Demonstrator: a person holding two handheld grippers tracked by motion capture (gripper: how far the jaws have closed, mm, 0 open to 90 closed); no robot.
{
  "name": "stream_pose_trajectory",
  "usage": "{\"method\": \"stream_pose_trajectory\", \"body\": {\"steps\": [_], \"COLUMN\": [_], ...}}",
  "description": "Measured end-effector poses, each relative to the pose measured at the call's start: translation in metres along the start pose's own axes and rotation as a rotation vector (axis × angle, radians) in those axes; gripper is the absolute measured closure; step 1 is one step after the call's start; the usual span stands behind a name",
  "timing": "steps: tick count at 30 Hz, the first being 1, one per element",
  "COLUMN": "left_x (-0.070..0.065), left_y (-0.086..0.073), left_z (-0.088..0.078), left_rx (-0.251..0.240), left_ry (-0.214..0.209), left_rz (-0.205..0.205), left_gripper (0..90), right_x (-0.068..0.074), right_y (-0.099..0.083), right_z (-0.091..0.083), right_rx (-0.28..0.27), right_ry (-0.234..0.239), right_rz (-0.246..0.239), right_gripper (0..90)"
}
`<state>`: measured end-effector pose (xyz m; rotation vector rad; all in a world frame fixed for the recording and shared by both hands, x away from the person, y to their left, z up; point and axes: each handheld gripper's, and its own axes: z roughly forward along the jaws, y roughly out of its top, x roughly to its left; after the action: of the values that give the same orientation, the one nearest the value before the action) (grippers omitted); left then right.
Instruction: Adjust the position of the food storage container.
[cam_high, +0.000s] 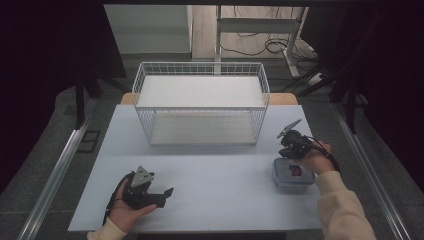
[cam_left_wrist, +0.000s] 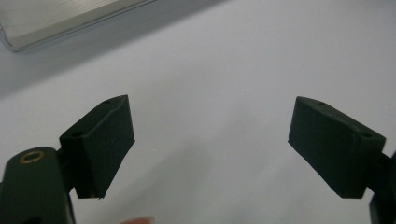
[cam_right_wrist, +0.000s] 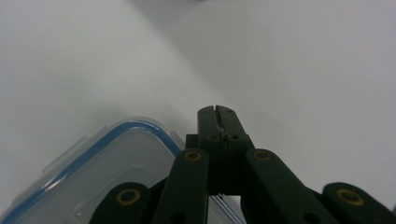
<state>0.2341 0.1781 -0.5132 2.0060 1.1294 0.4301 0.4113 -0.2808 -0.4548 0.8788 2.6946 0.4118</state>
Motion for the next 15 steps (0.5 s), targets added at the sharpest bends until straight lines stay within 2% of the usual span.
{"method": "stream_pose_trajectory", "body": {"steps": [2,4,6,7,8,12,15], "left_x": [0.0,0.0,0.001,0.001,0.0,0.0,0.0], "left_y": [0.0,0.0,0.0,0.0,0.0,0.0,0.0], "left_z": [0.0,0.0,0.0,0.0,-0.001,-0.001,-0.001], "left_rx": [0.001,0.001,0.001,0.001,0.004,0.001,0.003], "left_ry": [0.0,-0.002,-0.003,-0.004,-0.003,-0.003,-0.001], "left_rz": [0.0,-0.002,-0.004,-0.004,0.003,0.003,0.006], "left_gripper": [13.9,13.9,13.9,13.9,13.9,13.9,14.0], "right_x": [0.004,0.004,-0.001,-0.001,-0.007,-0.016,-0.02], "right_y": [0.0,-0.002,-0.008,-0.008,-0.021,-0.053,-0.079], "right_z": [-0.001,-0.008,-0.021,-0.021,-0.035,-0.05,-0.056], "right_rx": [0.0,-0.032,-0.095,-0.095,-0.153,-0.215,-0.229], "right_ry": [-0.012,-0.049,-0.057,-0.057,-0.073,-0.115,-0.14], "right_rz": [-0.012,-0.007,0.045,0.045,0.114,0.244,0.337], "right_gripper": [89.7,89.7,89.7,89.7,89.7,89.7,89.7]}}
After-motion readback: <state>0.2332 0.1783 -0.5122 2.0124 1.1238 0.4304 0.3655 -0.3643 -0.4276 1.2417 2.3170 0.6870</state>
